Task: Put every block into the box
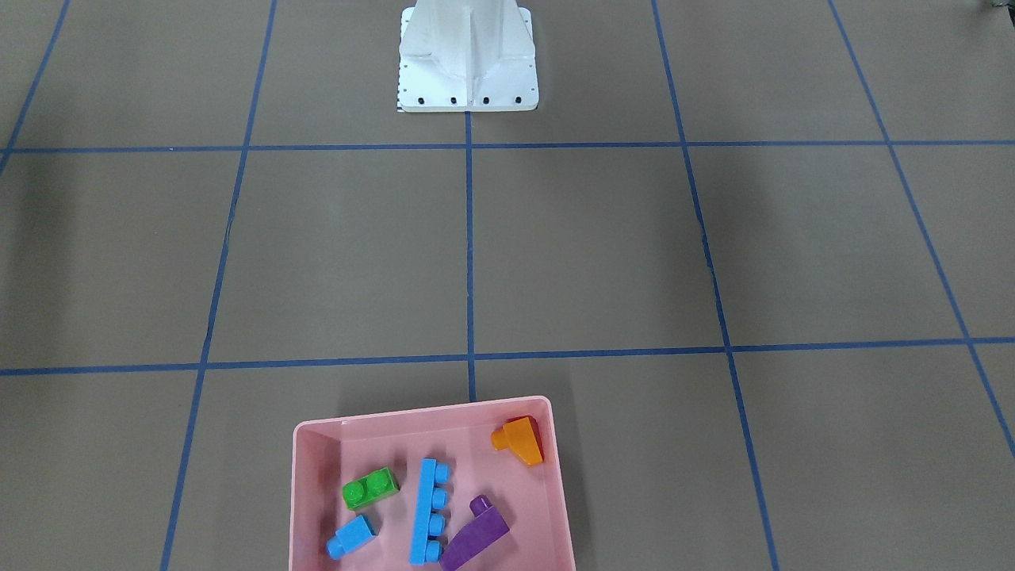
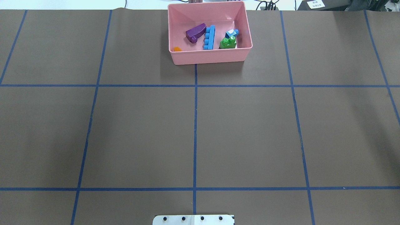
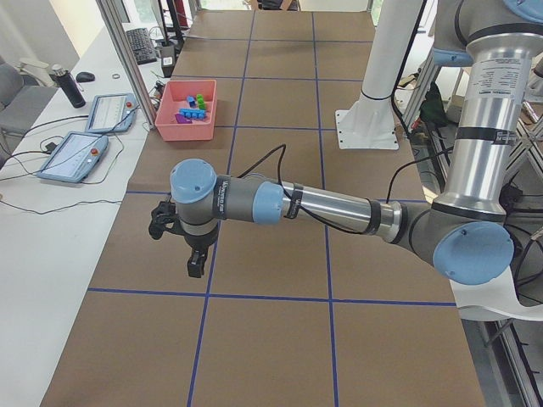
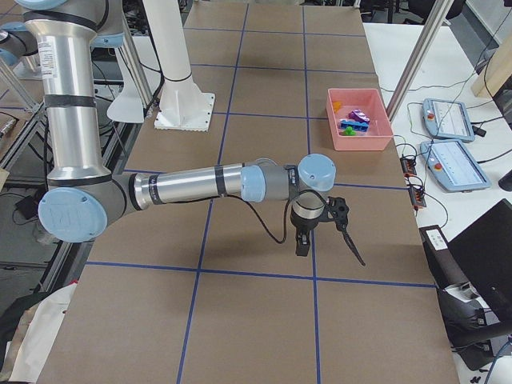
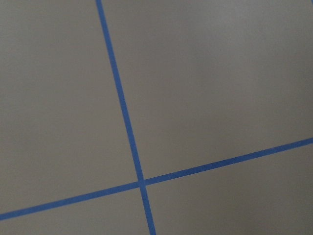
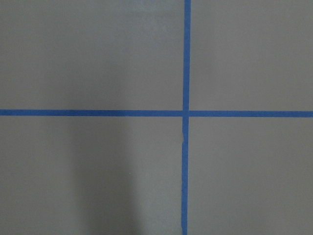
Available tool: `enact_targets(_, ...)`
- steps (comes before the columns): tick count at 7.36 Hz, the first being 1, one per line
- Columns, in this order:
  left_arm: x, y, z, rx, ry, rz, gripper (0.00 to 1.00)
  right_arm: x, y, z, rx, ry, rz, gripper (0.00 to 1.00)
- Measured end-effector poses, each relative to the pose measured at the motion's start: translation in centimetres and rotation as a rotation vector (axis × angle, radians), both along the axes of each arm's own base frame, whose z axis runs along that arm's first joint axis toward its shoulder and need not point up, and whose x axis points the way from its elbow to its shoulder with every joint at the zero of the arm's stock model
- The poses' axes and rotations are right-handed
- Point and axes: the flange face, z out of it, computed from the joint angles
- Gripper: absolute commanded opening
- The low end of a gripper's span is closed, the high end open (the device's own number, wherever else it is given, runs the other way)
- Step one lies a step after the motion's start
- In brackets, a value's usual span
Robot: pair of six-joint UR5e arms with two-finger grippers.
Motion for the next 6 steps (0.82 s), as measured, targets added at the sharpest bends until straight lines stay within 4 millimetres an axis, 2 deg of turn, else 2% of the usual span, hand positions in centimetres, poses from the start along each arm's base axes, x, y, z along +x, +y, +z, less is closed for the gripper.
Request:
enact_targets(2, 0.5, 3.8, 3.3, -0.032, -0.032, 0.009, 1.0, 0.3, -0.1, -0.4, -0.04, -0.001, -0.014, 1.0)
enact_targets(4, 0.7, 5.0, 4.3, -0.008, -0.031, 0.012, 1.0, 0.1, -0.2, -0.2, -0.048, 0.003, -0.035, 1.0)
enact_targets(6, 1.1, 5.2, 4.2, 0.002, 0.001, 0.018, 1.0, -0.5, -0.6, -0.2, -0.054, -0.023, -0.038, 1.0)
